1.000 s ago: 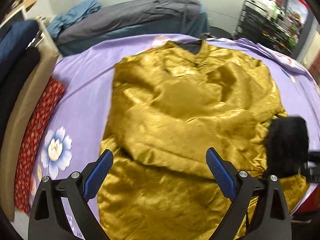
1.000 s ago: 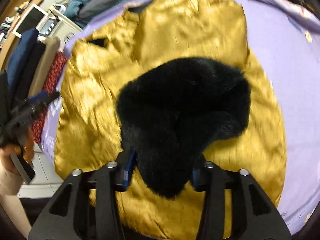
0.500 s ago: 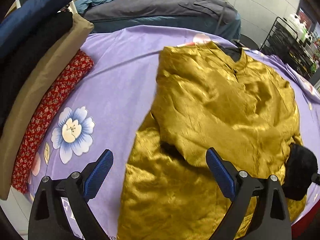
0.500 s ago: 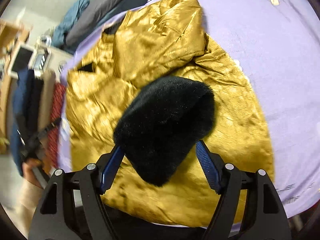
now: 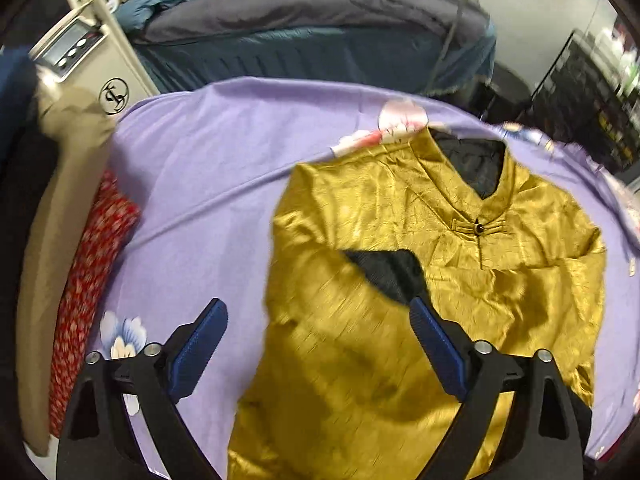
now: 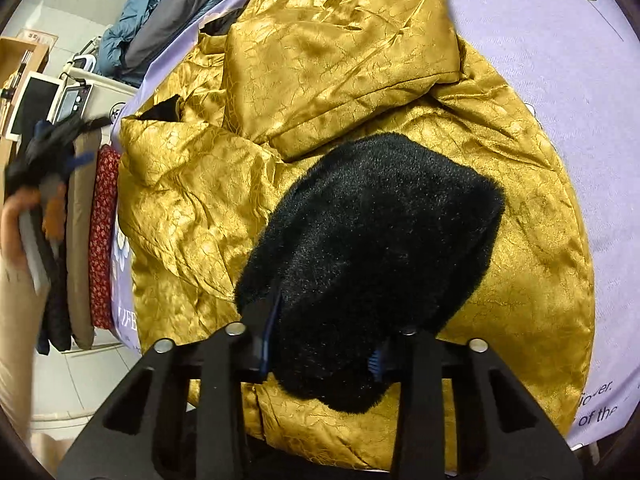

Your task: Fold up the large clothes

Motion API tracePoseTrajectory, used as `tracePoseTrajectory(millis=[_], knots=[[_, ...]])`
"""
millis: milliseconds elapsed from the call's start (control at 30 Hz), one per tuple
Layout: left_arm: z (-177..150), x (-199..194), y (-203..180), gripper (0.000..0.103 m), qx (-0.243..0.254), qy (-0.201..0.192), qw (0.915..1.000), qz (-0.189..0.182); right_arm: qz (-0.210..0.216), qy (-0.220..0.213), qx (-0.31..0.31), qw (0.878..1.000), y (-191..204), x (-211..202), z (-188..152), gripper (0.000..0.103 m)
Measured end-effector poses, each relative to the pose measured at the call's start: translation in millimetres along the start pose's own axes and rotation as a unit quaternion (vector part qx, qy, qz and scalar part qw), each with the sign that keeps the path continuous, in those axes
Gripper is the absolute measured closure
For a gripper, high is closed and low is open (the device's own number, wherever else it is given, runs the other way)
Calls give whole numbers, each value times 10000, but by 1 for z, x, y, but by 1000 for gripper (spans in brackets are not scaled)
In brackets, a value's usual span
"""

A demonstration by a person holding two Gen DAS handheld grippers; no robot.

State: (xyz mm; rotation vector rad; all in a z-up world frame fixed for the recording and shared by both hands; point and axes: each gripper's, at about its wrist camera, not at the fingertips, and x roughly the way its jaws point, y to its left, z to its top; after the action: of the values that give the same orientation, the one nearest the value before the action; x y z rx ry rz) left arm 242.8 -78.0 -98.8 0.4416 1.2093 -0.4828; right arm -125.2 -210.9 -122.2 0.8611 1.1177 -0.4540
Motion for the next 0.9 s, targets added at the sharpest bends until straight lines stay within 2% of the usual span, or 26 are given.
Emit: tracePoseTrajectory(millis=[67,133,167,233,300,400,500,600,667,767,800,833,867,900], knots=[[6,18,-13,37,141,265,9995,123,-66,-21,-143,9999,3,-2,-3,77],[7,31,-20,62,234,497,9981,289,-121,-36,-279,9995,8,-2,-3,80],[7,34,-21,67,277,532,9976,354,-186,-49,-390,9991,12,-4,-4,82],[4,36,-17,87,316,541,9970,463,-294,-125,-559,9979,19,-8,-3,85],[5,34,-2,94,149,545,9975,413,-301,-250,-743,9965,26,-17,0,89],[12,31,32,96,-248,529,9976,370,-306,-518,-934,9938,36,-35,13,93],[21,36,70,96,-567,504,9959,493,-337,-814,-1105,9900,44,-54,34,99],[27,42,100,97,-1054,522,9919,487,-708,-1163,-1596,9777,61,-69,67,101],[29,52,117,97,-1422,657,9873,267,-813,-1264,-1809,9720,69,-72,94,101],[28,62,128,94,-1716,830,9817,18,-509,-720,-1369,9867,61,-55,127,100],[28,63,129,88,-1723,827,9816,12,-419,-731,-1108,9903,57,-53,132,98],[26,59,129,78,-1730,757,9820,27,-238,-734,-830,9936,52,-50,133,94],[24,56,129,70,-1713,682,9828,53,-109,-683,-712,9951,51,-48,131,78],[23,51,130,53,-1676,582,9841,91,-50,-641,-620,9960,50,-45,127,44]])
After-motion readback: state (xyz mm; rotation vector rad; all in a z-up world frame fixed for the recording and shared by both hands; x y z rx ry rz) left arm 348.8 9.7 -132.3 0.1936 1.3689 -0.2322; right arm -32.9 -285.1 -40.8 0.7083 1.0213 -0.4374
